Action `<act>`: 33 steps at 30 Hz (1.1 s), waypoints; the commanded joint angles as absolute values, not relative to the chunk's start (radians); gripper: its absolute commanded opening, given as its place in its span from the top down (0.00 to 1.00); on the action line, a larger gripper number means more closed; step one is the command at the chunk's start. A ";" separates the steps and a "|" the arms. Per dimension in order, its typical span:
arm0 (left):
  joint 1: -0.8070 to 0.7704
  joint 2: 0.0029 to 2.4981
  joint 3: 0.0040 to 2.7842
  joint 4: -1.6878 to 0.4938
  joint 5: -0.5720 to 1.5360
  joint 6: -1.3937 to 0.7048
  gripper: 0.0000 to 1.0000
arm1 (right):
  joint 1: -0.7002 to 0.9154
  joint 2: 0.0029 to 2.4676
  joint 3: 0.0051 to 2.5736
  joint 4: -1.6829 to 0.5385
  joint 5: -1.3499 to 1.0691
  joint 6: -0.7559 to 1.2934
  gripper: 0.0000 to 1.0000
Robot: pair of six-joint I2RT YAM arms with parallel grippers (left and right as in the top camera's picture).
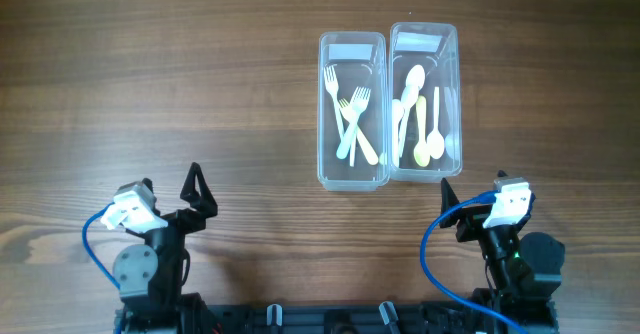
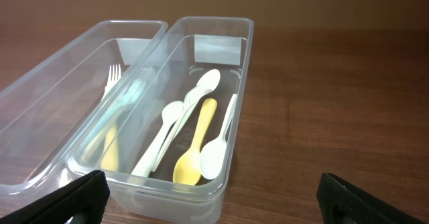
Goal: Pack container
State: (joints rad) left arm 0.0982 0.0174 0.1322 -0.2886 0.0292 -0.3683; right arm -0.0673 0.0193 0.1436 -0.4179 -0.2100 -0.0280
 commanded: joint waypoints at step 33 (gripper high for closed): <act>0.040 0.007 0.072 -0.231 0.029 -0.424 0.00 | -0.070 0.004 0.138 -0.415 -0.230 -0.027 0.00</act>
State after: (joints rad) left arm 0.0463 0.0147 0.0811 -0.2379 0.0280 -0.4103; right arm -0.0673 0.0193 0.1436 -0.4179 -0.2100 -0.0280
